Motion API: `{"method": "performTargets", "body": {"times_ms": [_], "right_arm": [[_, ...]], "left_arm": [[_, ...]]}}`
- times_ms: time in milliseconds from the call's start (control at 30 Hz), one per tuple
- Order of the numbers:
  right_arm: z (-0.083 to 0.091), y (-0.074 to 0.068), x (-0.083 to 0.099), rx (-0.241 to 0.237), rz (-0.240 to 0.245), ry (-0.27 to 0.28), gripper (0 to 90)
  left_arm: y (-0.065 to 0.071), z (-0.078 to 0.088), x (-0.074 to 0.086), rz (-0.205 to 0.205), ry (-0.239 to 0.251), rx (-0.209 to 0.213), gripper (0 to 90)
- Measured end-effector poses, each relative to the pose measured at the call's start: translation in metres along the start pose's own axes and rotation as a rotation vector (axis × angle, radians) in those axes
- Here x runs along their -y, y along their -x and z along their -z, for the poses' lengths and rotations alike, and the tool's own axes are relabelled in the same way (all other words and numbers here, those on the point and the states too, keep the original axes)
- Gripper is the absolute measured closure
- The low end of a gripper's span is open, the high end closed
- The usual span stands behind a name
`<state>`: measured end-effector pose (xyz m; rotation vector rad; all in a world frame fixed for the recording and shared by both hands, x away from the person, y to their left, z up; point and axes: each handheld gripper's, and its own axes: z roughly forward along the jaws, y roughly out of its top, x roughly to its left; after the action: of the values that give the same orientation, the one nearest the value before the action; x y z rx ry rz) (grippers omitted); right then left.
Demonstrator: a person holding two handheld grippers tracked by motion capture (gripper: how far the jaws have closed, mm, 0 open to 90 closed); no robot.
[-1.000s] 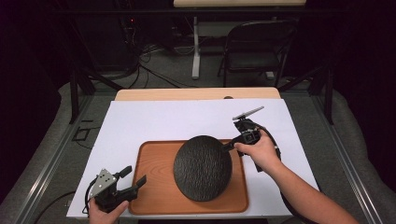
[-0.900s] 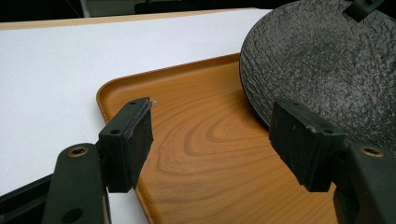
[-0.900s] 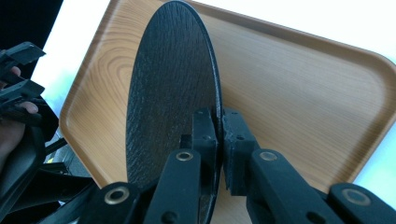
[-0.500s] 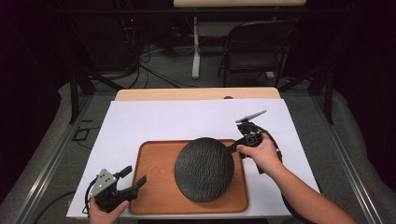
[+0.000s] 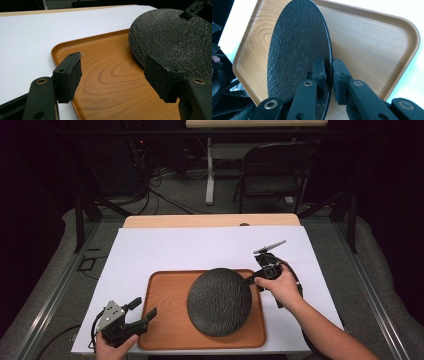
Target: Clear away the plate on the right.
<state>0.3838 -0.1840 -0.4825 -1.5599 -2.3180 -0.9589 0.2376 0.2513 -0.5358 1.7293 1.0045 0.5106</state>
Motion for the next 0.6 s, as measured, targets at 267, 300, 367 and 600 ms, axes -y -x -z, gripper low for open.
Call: {"method": "performTargets", "body": {"times_ms": [267, 300, 367, 600], "right_arm": [[-0.003, 0.007, 0.004, 0.004, -0.015, 0.003, 80.8], [-0.004, 0.008, 0.005, 0.005, -0.018, 0.001, 80.6], [-0.005, 0.011, 0.006, 0.006, -0.02, 0.0, 80.2], [-0.009, 0.017, 0.008, 0.002, -0.042, -0.006, 79.5]], "left_arm": [[0.0, -0.002, -0.001, 0.0, 0.004, 0.0, 30.7], [0.0, -0.002, -0.001, -0.001, 0.003, 0.0, 30.6], [0.0, -0.002, -0.001, -0.001, 0.003, 0.0, 30.6], [0.0, -0.002, -0.001, -0.001, 0.004, -0.001, 30.7]]}}
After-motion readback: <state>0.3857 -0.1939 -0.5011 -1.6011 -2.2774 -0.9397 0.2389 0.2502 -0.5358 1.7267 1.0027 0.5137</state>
